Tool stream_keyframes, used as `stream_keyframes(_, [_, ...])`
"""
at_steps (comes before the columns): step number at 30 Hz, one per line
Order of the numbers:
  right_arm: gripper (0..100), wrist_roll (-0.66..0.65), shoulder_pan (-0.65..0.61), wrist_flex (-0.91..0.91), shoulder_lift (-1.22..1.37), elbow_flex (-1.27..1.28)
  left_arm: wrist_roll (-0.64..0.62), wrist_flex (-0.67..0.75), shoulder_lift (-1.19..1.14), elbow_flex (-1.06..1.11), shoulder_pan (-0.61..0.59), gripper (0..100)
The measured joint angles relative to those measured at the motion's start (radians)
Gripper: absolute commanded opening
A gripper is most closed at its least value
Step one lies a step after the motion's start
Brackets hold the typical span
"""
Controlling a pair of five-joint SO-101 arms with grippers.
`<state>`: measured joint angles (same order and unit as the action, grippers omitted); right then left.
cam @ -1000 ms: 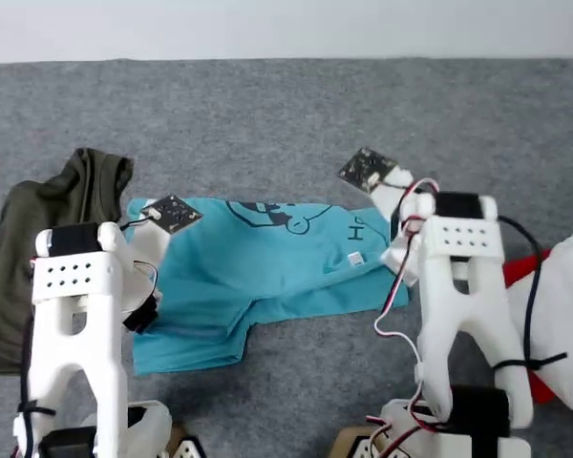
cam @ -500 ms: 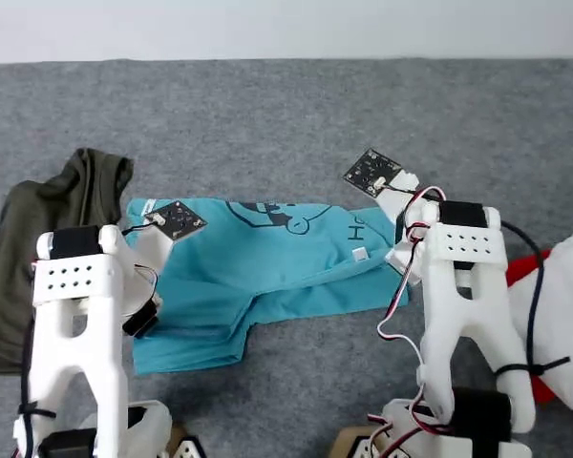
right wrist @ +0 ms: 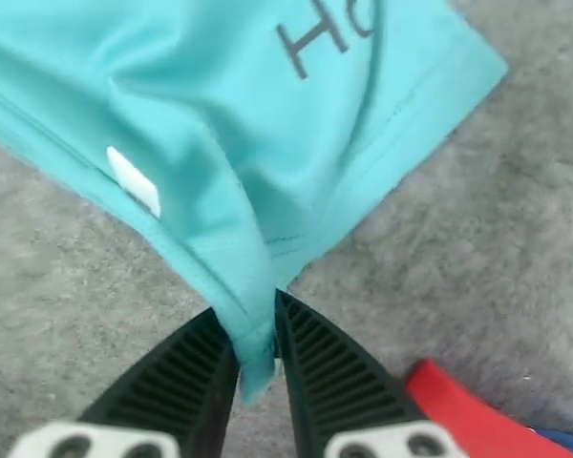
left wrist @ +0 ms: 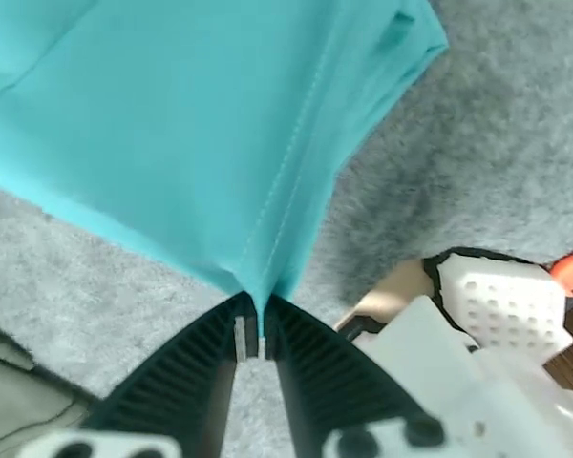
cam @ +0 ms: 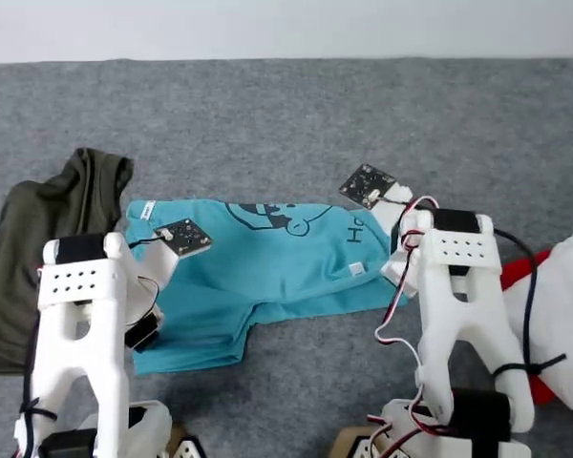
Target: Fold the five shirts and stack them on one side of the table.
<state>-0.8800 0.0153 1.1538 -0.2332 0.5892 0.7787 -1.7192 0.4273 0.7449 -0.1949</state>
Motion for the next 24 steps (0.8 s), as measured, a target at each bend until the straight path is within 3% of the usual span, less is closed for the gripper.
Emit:
stream_keyframes(7, [2.0, 0.018, -0.011, -0.060, -0.005, 0.051, 0.000, 0.124, 0.000, 0.117, 0.000, 3])
stream_keyframes(14, [27.7, 0.037, -0.008, -0.069, -0.005, 0.052, -0.015, 0.140, 0.000, 0.118, 0.000, 14])
stream_keyframes(24, [28.5, 0.086, 0.028, 0.075, -0.005, -0.161, -0.040, 0.103, 0.000, -0.034, 0.000, 14])
